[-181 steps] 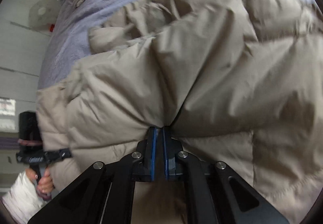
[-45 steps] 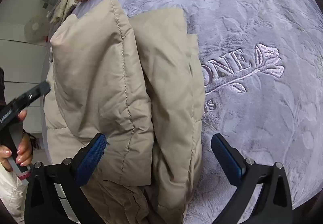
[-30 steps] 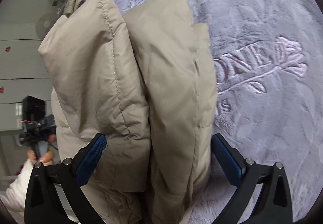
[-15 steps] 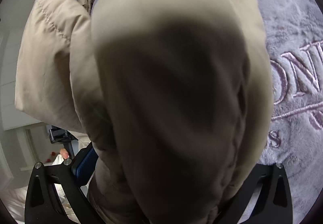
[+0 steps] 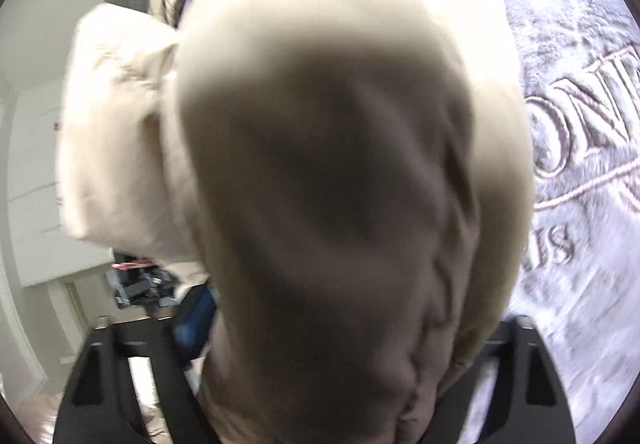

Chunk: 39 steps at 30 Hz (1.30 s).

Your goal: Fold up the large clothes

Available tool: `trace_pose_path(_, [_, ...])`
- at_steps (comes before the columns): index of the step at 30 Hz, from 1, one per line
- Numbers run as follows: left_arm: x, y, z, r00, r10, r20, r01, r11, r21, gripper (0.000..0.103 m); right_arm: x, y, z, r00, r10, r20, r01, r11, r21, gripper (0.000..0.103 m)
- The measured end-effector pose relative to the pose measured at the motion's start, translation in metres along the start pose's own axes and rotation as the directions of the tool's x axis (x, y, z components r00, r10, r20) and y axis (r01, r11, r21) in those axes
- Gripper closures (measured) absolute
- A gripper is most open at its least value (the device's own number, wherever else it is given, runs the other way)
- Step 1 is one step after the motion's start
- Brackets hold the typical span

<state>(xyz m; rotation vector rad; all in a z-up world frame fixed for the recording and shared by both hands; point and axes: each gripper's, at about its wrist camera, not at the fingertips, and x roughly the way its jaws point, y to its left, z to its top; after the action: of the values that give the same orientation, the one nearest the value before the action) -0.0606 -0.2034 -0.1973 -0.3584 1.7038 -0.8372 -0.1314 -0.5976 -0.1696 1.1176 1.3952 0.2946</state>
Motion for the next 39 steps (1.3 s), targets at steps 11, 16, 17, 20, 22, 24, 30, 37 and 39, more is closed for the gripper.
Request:
trace_pose_path(11, [-0.042,-0.037,0.01,0.99,-0.136,-0.037,0.14,0.971,0.193,0.0,-0.011,0.067,-0.04,0.985,0.037,0.168,-0.023,0.996,-0.086,0.049])
trace_pose_path(16, [-0.098,-0.033,0.028,0.984,-0.174,0.034,0.163,0.961,0.226,0.0,0.008,0.123,-0.034,0.975,0.079,0.208,-0.049,0.988,-0.143,0.049])
trace_pose_path(17, [-0.113,-0.028,0.032,0.982,-0.178,0.06,0.16,0.96,0.228,0.0,0.016,0.134,-0.028,0.975,0.087,0.203,-0.055,0.985,-0.161,0.049])
trace_pose_path(20, [-0.152,-0.01,0.044,0.976,-0.174,0.134,0.14,0.964,0.228,0.0,0.043,0.167,-0.004,0.978,0.107,0.178,-0.066,0.973,-0.223,0.049])
trace_pose_path(22, [-0.177,0.005,0.058,0.971,-0.152,0.184,0.11,0.969,0.222,0.0,0.072,0.191,0.024,0.98,0.125,0.152,-0.083,0.962,-0.26,0.049])
trace_pose_path(24, [-0.199,0.024,0.075,0.964,-0.126,0.233,0.078,0.976,0.203,0.0,0.102,0.207,0.05,0.981,0.142,0.131,-0.101,0.956,-0.277,0.049])
trace_pose_path(30, [-0.225,0.096,0.13,0.95,0.015,0.311,-0.045,0.995,0.089,0.0,0.194,0.212,0.132,0.987,0.145,0.072,-0.121,0.956,-0.268,0.049])
trace_pose_path(37, [-0.178,0.14,0.136,0.944,0.138,0.299,-0.134,0.99,-0.032,0.0,0.249,0.167,0.175,0.999,-0.02,0.038,0.026,0.988,-0.154,0.029])
trace_pose_path(39, [-0.175,0.137,0.133,0.94,0.139,0.312,-0.138,0.99,-0.025,0.0,0.239,0.165,0.17,0.998,-0.051,0.044,0.056,0.988,-0.144,0.028])
